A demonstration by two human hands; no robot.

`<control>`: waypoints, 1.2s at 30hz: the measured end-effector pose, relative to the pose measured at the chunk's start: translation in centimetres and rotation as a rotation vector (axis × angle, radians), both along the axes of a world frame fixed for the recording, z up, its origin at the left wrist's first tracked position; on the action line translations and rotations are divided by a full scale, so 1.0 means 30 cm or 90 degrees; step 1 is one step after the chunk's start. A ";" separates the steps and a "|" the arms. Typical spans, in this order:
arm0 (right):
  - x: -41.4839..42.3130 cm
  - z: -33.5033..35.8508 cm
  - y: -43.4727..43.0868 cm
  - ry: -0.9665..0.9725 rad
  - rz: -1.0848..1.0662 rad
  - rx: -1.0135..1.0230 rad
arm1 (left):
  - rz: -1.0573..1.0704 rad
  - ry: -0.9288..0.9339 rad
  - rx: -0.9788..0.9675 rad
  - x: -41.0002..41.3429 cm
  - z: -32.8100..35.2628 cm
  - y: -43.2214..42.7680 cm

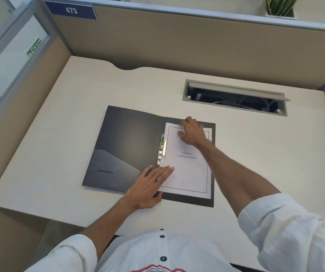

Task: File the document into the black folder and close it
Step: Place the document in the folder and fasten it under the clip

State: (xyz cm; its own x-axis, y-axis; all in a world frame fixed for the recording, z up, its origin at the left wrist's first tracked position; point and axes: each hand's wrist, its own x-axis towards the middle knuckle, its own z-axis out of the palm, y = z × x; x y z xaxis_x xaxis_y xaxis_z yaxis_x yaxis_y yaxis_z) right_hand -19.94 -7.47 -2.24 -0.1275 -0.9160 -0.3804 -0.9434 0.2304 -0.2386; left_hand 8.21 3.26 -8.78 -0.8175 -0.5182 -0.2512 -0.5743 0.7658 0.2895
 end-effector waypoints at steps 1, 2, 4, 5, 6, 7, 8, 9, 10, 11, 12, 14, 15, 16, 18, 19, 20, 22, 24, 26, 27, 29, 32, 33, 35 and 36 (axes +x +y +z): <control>0.002 -0.002 0.001 -0.004 -0.003 -0.002 | 0.004 0.002 0.000 0.002 0.001 -0.001; 0.003 -0.003 0.002 -0.007 -0.006 -0.005 | 0.007 0.000 0.001 0.002 0.001 -0.002; 0.004 -0.004 0.002 -0.008 -0.008 -0.006 | 0.007 -0.010 0.001 0.002 0.001 -0.003; 0.003 -0.004 0.000 -0.007 -0.008 -0.006 | 0.007 -0.014 0.002 0.001 0.001 -0.003; 0.002 -0.003 -0.001 -0.006 -0.008 -0.006 | 0.008 -0.016 0.004 0.000 0.001 -0.004; 0.001 -0.003 -0.002 -0.004 -0.010 -0.007 | 0.009 -0.014 0.005 -0.001 0.002 -0.004; 0.001 -0.003 -0.003 -0.001 -0.011 -0.009 | 0.010 -0.012 0.005 -0.001 0.002 -0.003; 0.001 -0.004 -0.003 0.001 -0.011 -0.012 | 0.011 -0.012 0.007 -0.001 0.003 -0.002; 0.001 -0.004 -0.003 0.003 -0.011 -0.015 | 0.011 -0.013 0.010 0.000 0.004 -0.003; 0.002 -0.004 -0.003 0.005 -0.011 -0.017 | 0.011 -0.014 0.014 0.001 0.004 -0.003; 0.003 -0.004 -0.003 0.006 -0.012 -0.018 | 0.011 -0.012 0.018 0.002 0.005 -0.004; 0.003 -0.005 0.001 0.003 -0.016 -0.025 | 0.010 0.009 0.024 0.005 0.005 -0.005; 0.003 -0.006 0.006 -0.006 -0.024 -0.037 | 0.013 0.028 0.024 0.008 0.006 -0.004; 0.002 -0.006 0.014 -0.020 -0.038 -0.058 | 0.022 0.050 0.022 0.011 0.010 -0.002; -0.004 -0.007 0.044 -0.055 -0.090 -0.120 | 0.065 0.094 0.017 0.014 0.018 -0.001; -0.008 -0.008 0.067 -0.072 -0.130 -0.153 | 0.100 0.112 0.018 0.012 0.022 0.000; -0.012 -0.011 0.095 -0.088 -0.177 -0.184 | 0.144 0.127 0.027 0.007 0.027 0.000; -0.021 -0.021 0.169 -0.124 -0.283 -0.232 | 0.259 0.154 0.059 -0.014 0.039 0.002; -0.029 -0.031 0.259 -0.175 -0.397 -0.261 | 0.374 0.189 0.075 -0.042 0.054 0.005; -0.034 -0.039 0.350 -0.204 -0.491 -0.274 | 0.461 0.215 0.095 -0.075 0.072 0.012; -0.036 -0.043 0.392 -0.211 -0.530 -0.277 | 0.490 0.220 0.107 -0.090 0.080 0.017; -0.034 -0.049 0.465 -0.221 -0.586 -0.276 | 0.524 0.215 0.125 -0.115 0.091 0.031; -0.021 -0.063 0.553 -0.225 -0.621 -0.257 | 0.561 0.207 0.143 -0.138 0.098 0.053; -0.015 -0.069 0.576 -0.224 -0.626 -0.249 | 0.568 0.208 0.144 -0.143 0.099 0.061; 0.003 -0.077 0.613 -0.222 -0.628 -0.228 | 0.578 0.210 0.144 -0.149 0.099 0.073; 0.014 -0.080 0.627 -0.223 -0.627 -0.218 | 0.584 0.212 0.144 -0.151 0.099 0.077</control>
